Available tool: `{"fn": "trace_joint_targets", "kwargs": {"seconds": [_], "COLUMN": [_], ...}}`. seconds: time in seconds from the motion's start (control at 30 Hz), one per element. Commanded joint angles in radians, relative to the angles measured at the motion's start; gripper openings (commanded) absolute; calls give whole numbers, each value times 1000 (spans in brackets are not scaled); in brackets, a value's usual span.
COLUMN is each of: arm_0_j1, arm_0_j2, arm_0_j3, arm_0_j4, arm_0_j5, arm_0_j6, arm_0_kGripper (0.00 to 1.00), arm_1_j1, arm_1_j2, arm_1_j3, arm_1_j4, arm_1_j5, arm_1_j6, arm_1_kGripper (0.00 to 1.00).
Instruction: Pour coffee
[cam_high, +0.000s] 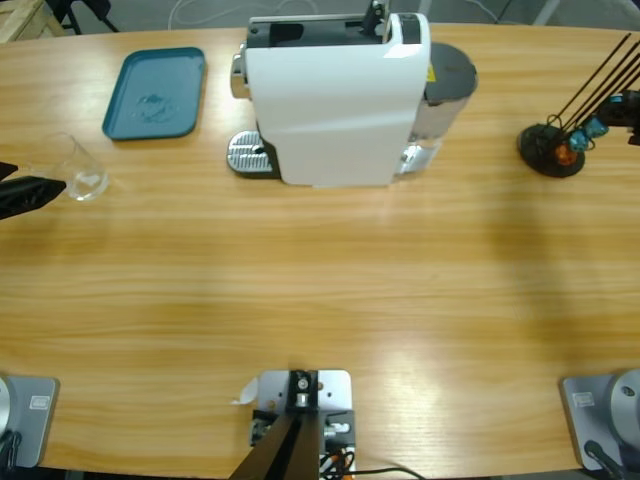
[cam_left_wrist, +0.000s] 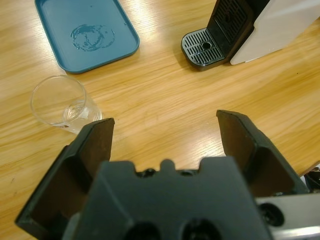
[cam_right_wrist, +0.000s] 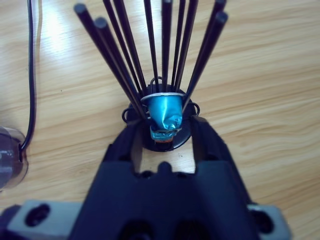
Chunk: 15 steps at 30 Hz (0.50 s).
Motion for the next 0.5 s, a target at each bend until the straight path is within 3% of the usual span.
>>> {"fn": "trace_joint_targets", "kwargs": {"seconds": [0.03, 0.17, 0.2, 0.33, 0.5], "arm_0_j1": [-8, -8, -8, -8, -8], "arm_0_j2": [2, 2, 3, 4, 5], "arm_0_j3": [39, 39, 39, 39, 39], "arm_0_j4": [-5, -5, -5, -5, -5], "arm_0_j5": [3, 4, 4, 4, 4], "arm_0_j6": [5, 5, 5, 5, 5], "arm_0_kGripper": [885, 885, 885, 885, 885], "arm_1_j1": [-12, -12, -12, -12, -12], "arm_1_j2": [26, 28, 28, 29, 32], "arm_1_j3": [28, 30, 33, 36, 36], "arm_1_j4": [-11, -17, -22, -27, -27], "arm_1_j5": [-17, -20, -21, -22, -21], "arm_1_j6": [8, 8, 8, 8, 8], "arm_1_kGripper": [338, 329, 253, 105, 85]}}
